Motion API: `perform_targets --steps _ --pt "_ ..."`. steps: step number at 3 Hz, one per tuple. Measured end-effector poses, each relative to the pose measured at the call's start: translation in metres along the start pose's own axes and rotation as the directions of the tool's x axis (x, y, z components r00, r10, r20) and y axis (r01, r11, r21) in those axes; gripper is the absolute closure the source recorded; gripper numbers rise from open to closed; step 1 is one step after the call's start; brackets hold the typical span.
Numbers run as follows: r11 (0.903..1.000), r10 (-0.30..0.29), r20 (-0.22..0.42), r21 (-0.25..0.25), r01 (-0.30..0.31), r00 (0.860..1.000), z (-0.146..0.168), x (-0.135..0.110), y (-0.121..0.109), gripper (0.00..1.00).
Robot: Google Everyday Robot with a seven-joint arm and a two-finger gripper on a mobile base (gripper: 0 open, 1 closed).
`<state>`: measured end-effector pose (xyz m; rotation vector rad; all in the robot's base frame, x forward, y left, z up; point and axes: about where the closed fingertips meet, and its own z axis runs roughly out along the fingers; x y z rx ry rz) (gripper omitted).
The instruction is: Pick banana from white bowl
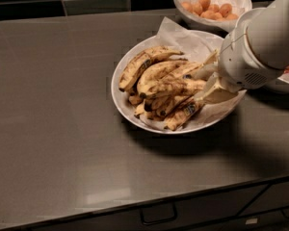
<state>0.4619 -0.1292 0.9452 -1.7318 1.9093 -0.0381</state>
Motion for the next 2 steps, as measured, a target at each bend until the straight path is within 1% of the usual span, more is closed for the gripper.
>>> perform_targets --steps 1,2 --pt "0.9990 -0.045 0.068 0.001 0.045 0.997 -0.017 -0.012 -0.005 1.00" --pt "0.9984 -0.056 0.093 0.015 0.055 0.994 -0.030 -0.011 -0.008 1.00"
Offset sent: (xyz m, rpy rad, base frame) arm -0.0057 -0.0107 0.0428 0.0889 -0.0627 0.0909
